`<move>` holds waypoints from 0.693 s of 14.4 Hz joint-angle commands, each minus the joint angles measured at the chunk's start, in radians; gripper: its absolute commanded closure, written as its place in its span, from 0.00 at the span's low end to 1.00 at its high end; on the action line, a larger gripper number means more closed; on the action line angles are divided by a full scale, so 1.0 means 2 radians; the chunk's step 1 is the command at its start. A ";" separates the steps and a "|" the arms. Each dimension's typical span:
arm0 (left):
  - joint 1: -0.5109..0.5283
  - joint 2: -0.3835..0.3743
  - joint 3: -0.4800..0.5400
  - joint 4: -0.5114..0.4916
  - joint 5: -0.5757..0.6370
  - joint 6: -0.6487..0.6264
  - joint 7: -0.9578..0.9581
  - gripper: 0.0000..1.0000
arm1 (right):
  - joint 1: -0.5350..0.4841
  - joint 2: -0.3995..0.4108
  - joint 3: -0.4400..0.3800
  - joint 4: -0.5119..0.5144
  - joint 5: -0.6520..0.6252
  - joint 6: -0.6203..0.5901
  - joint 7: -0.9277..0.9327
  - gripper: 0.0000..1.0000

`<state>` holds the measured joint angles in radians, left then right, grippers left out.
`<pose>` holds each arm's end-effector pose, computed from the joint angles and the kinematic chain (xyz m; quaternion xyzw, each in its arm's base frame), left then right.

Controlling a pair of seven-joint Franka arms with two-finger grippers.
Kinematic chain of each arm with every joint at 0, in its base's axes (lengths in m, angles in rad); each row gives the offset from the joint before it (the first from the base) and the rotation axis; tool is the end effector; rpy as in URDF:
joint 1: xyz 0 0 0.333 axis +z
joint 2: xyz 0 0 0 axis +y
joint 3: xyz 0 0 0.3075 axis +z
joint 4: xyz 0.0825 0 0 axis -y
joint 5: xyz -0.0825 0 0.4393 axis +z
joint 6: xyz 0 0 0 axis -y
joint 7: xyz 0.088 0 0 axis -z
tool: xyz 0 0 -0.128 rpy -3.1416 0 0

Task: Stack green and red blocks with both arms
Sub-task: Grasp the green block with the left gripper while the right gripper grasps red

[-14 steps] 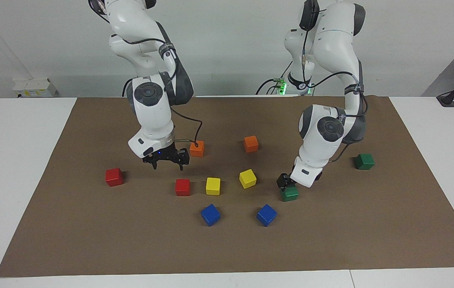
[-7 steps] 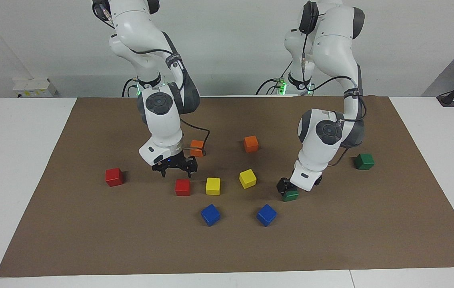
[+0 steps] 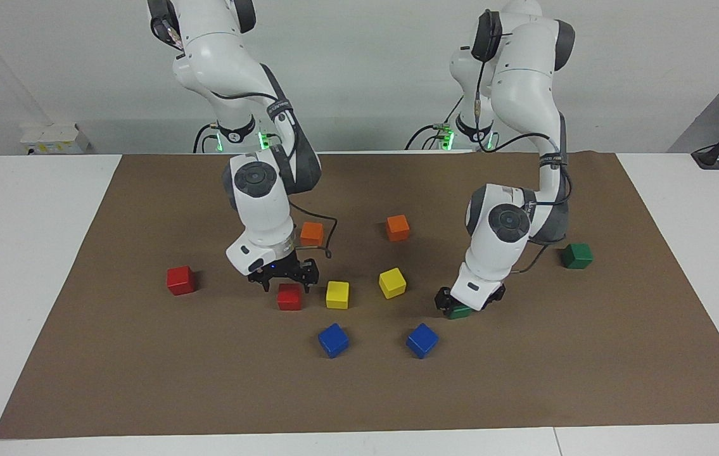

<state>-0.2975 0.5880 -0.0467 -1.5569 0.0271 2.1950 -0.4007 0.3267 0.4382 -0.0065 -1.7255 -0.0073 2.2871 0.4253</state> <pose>0.7051 -0.2473 0.2507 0.9994 0.0248 0.0231 0.0108 0.6822 0.2262 0.2832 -0.9968 0.0498 -0.0590 0.0185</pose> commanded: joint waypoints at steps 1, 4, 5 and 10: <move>-0.005 0.012 0.003 0.018 0.009 -0.001 0.010 0.01 | 0.001 0.022 0.001 0.012 0.015 0.021 0.007 0.00; -0.006 0.012 0.003 0.017 0.012 0.000 0.012 0.65 | 0.002 0.032 0.001 0.010 0.016 0.042 0.007 0.00; -0.008 0.011 0.003 0.017 0.012 -0.001 0.012 1.00 | 0.002 0.032 0.001 0.007 0.016 0.042 0.007 0.00; -0.005 0.003 0.002 0.024 0.006 -0.033 0.014 1.00 | 0.002 0.025 0.001 -0.001 0.016 0.006 0.002 1.00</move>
<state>-0.3011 0.5894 -0.0510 -1.5482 0.0293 2.1793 -0.3784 0.3314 0.4981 -0.0065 -1.7286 0.0143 2.3404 0.4253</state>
